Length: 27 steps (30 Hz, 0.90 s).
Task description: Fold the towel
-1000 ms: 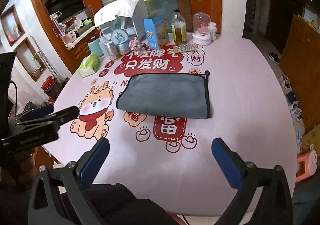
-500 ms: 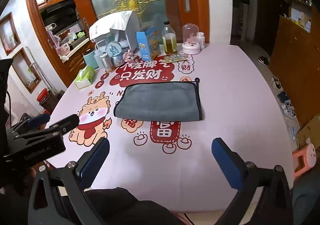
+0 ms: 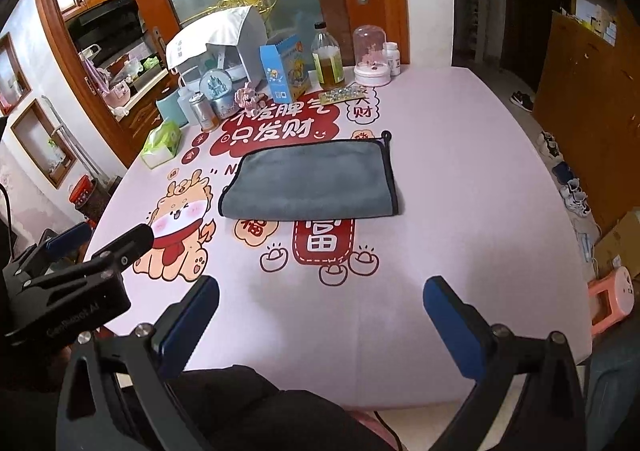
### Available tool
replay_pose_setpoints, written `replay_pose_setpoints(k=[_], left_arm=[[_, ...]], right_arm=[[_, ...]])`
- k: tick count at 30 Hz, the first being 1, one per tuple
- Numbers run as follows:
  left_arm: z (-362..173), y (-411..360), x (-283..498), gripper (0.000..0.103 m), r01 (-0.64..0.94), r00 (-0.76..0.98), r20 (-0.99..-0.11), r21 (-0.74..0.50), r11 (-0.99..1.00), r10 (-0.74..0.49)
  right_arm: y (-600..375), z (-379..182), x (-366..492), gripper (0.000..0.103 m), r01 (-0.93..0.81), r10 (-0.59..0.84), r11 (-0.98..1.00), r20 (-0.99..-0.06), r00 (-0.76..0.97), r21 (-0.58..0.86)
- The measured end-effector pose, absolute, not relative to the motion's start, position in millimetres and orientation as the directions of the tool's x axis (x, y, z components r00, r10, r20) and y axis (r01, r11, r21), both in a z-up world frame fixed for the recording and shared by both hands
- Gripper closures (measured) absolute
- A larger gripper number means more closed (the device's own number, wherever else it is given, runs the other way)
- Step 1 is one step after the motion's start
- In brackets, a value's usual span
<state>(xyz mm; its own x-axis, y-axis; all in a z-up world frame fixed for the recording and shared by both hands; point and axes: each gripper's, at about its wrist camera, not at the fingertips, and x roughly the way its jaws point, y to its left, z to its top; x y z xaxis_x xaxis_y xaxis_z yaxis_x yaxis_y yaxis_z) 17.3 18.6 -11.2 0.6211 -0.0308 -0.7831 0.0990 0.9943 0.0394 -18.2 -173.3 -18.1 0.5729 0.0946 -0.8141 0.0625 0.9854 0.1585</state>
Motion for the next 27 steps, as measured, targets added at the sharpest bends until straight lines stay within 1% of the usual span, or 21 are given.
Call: replay_pose_setpoints(k=[3, 5, 10, 27], left_arm=[[-11.5, 18.1, 14.6, 0.01, 0.095, 0.622, -0.783, 0.039, 0.995, -0.028], [-11.1, 18.4, 13.2, 0.005, 0.091, 0.623, -0.782, 0.036, 0.995, -0.029], [-10.7, 18.2, 12.6, 0.001, 0.086, 0.623, -0.782, 0.03, 0.996, -0.03], [-11.9, 14.9, 10.6, 0.001, 0.075, 0.617, -0.786, 0.026, 0.997, -0.026]], right_arm=[[-172.9, -19.4, -18.4, 0.001, 0.059, 0.096, 0.986, -0.816, 0.57, 0.157], [-172.7, -19.7, -18.6, 0.001, 0.06, 0.095, 0.986, -0.816, 0.57, 0.156], [-172.5, -19.4, -18.6, 0.001, 0.061, 0.092, 0.986, -0.816, 0.57, 0.154], [-175.9, -23.0, -20.7, 0.001, 0.063, 0.089, 0.987, -0.818, 0.568, 0.151]])
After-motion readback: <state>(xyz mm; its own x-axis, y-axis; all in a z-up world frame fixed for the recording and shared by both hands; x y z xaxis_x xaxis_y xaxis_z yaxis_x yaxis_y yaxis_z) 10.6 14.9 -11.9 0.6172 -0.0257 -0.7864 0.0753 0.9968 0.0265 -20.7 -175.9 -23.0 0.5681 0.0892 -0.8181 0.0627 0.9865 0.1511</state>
